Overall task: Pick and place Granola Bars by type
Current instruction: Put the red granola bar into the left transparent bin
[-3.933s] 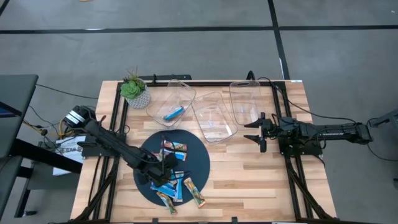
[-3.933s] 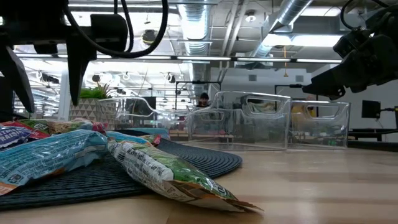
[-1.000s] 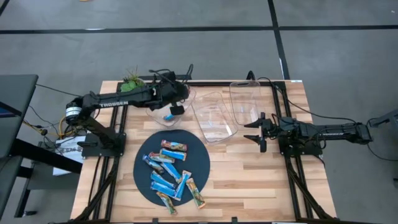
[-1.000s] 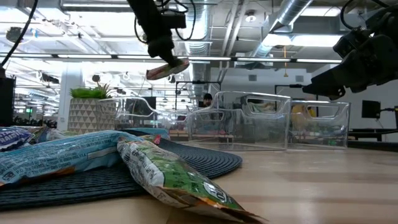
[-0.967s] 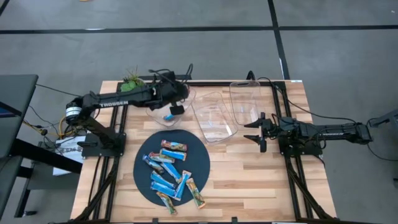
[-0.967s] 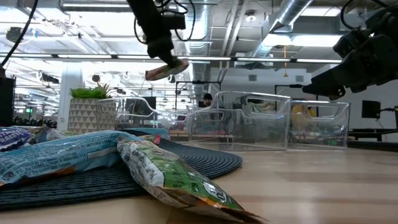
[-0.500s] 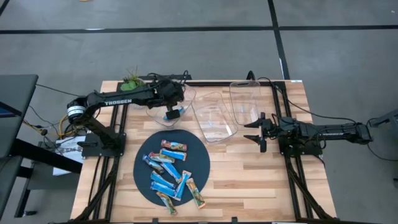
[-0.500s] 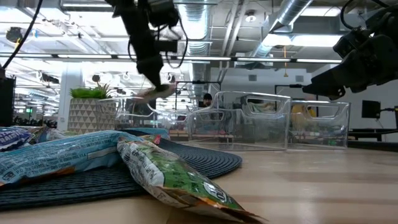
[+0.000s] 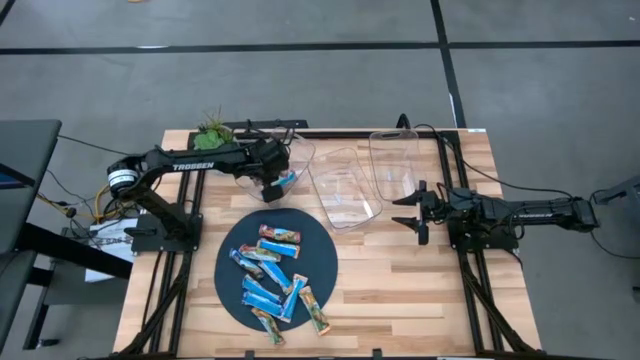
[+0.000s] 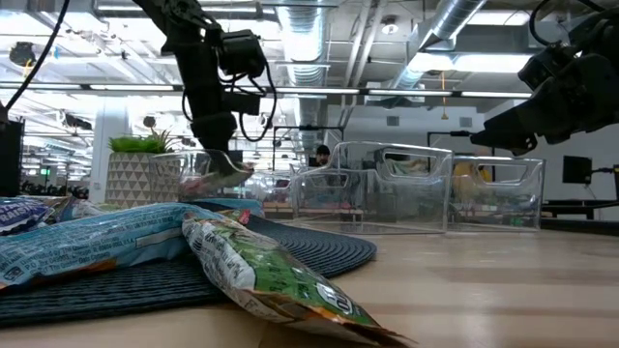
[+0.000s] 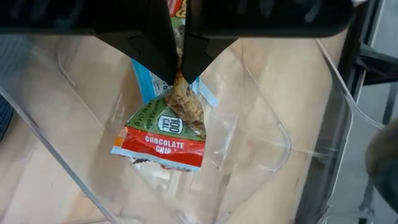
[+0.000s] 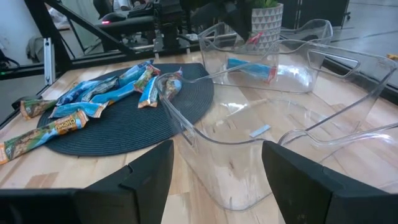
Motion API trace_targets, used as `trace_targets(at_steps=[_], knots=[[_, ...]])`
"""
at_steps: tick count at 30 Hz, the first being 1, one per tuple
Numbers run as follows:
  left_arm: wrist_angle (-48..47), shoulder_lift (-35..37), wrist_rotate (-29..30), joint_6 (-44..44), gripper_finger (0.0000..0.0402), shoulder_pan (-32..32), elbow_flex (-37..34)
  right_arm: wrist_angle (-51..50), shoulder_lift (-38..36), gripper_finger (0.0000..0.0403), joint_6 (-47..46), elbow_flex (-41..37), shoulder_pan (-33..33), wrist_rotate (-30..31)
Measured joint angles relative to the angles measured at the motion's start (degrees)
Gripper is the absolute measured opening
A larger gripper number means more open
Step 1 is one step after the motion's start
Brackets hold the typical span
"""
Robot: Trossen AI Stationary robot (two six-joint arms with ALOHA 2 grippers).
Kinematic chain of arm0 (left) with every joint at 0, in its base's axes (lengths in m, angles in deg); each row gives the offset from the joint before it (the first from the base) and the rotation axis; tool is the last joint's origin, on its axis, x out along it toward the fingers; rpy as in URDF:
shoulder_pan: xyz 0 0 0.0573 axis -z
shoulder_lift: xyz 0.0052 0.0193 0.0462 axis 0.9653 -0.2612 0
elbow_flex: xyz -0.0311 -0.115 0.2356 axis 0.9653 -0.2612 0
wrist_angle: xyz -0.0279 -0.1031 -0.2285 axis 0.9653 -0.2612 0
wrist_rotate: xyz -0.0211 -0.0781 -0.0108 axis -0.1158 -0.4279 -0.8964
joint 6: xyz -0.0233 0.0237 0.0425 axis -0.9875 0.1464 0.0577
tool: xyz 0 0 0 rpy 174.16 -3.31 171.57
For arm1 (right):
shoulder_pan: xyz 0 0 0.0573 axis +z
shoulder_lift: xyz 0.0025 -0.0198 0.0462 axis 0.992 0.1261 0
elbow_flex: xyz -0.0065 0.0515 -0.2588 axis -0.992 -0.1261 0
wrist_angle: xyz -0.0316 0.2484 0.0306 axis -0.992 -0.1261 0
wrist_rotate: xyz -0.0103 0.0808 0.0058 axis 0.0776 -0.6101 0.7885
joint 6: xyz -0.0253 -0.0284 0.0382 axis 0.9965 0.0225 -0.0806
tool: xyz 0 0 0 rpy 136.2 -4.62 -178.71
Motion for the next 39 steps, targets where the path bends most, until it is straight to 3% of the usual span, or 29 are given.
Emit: trace_targets(at_steps=[13, 23, 33, 39], knots=[[0.40, 0.00, -1.76, -0.42, 0.0117, 0.31, -0.02, 0.00, -0.01, 0.0240, 0.01, 0.00, 0.00, 0.00], [2.30, 1.02, -1.69, 0.69, 0.0128, 5.47, 3.60, 0.01, 0.02, 0.0240, -0.01, 0.00, 0.01, 0.00], [2.15, 2.29, -1.57, 2.04, 0.0127, 18.10, 10.87, -0.07, -0.01, 0.0240, 0.01, -0.01, -0.01, 0.02], [1.08, 2.28, -1.69, 2.09, 0.0127, 27.87, 11.41, 0.00, -0.01, 0.0240, 0.00, -0.02, 0.00, 0.02]])
